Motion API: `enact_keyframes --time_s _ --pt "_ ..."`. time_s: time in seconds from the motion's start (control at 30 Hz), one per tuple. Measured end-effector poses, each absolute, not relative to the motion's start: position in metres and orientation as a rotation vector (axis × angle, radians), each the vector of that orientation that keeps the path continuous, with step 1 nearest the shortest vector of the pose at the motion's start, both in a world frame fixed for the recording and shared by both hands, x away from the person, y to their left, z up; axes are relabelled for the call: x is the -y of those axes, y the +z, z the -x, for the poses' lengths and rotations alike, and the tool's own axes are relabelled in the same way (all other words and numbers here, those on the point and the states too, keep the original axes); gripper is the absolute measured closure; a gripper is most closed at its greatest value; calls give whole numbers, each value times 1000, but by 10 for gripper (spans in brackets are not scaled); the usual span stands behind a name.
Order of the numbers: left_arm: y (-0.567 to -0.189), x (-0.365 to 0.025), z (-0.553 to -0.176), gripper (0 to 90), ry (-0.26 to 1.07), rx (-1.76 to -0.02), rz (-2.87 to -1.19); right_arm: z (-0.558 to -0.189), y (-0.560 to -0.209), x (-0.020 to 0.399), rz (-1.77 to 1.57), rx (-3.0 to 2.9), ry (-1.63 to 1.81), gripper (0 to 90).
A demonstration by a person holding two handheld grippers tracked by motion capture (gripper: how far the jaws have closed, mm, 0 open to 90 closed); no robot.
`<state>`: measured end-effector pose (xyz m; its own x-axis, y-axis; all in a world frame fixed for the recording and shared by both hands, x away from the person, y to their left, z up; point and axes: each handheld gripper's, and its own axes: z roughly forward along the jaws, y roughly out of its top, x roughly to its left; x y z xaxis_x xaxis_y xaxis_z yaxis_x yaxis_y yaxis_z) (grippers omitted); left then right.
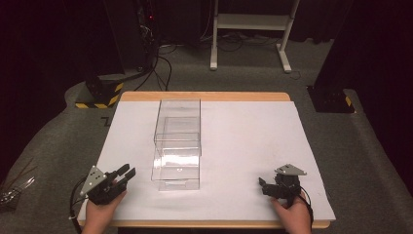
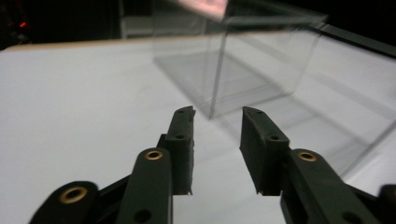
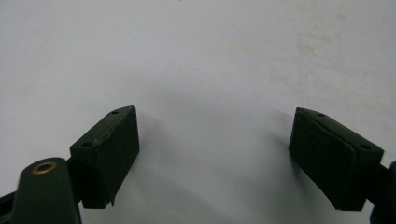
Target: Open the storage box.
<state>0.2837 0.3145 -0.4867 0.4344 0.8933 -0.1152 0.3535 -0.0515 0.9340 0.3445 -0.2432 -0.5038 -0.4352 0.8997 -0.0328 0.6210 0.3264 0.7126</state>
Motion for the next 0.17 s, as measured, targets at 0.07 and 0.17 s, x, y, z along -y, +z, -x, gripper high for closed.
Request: enact_keyframes --time_s 0.07,0.17 --pt "-495 -315 -289 616 605 -1177 -1587 -345 -504 243 -1342 -2172 884 163" --pt "-498 -317 -291 604 609 -1192 -1584 -345 -504 243 -1342 -2172 884 163"
